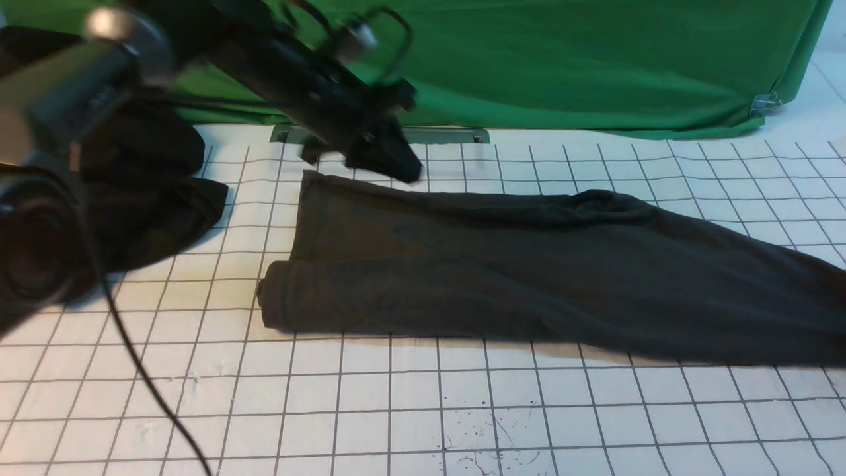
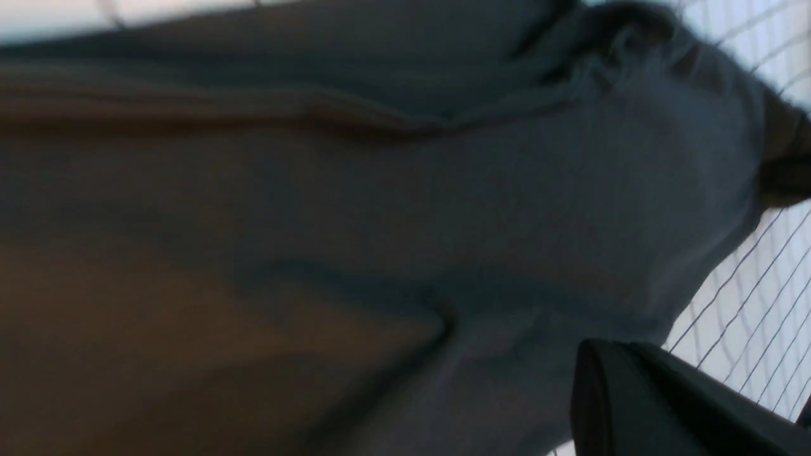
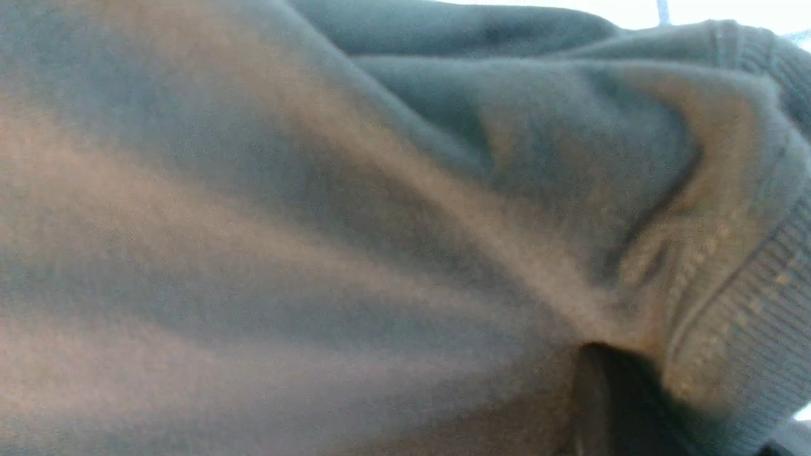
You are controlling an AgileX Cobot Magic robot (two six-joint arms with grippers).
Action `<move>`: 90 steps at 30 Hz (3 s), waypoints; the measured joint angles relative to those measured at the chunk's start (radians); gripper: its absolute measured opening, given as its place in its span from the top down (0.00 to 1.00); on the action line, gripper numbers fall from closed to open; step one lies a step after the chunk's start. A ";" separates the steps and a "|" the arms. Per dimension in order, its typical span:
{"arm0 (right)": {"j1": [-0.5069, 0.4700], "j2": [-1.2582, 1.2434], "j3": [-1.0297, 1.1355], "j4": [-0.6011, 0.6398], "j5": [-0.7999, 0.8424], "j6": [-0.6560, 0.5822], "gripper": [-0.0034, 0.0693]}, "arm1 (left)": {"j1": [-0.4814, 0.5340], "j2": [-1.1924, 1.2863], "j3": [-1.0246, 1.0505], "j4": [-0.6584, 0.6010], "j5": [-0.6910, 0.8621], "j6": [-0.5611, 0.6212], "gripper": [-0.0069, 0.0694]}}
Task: Fold a long-sleeved shirt over a white checkered tablecloth.
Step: 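Pull the folded dark garment lengthwise by its ends to straighten it flat on the table, then fold the right end of the dark garment over onto its left end with the right gripper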
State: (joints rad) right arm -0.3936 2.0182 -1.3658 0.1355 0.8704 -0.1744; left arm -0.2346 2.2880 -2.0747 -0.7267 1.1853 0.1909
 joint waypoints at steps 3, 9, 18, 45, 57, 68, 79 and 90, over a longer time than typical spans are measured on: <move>0.000 0.000 0.000 0.000 0.000 0.003 0.92 | -0.059 0.067 0.000 0.000 -0.035 0.007 0.91; 0.001 0.000 0.000 0.000 0.000 0.005 0.92 | -0.133 0.163 0.001 -0.010 -0.215 0.017 0.91; 0.001 0.000 -0.002 0.000 0.004 0.007 0.92 | -0.143 0.212 0.001 -0.100 -0.565 0.005 0.91; 0.127 -0.237 -0.302 0.235 0.322 -0.076 0.92 | 0.047 0.193 -0.259 -0.133 0.024 0.087 0.91; 0.291 -0.267 -0.345 0.247 0.312 -0.076 0.93 | 0.073 0.060 -0.271 0.212 0.029 0.051 0.91; 0.330 -0.266 -0.392 0.299 0.325 -0.029 0.93 | 0.256 -0.236 -0.256 0.276 0.028 -0.013 0.91; 0.762 -0.253 -0.510 0.315 0.106 0.101 0.93 | 0.288 -0.327 -0.044 0.303 0.035 -0.005 0.91; 1.103 0.043 -0.514 0.324 -0.369 0.159 0.86 | 0.288 -0.325 -0.035 0.303 0.035 -0.005 0.91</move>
State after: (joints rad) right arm 0.7092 2.0609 -1.8794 0.4598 0.5019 -0.0155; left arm 0.0538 1.9627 -2.1098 -0.4237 1.2203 0.1860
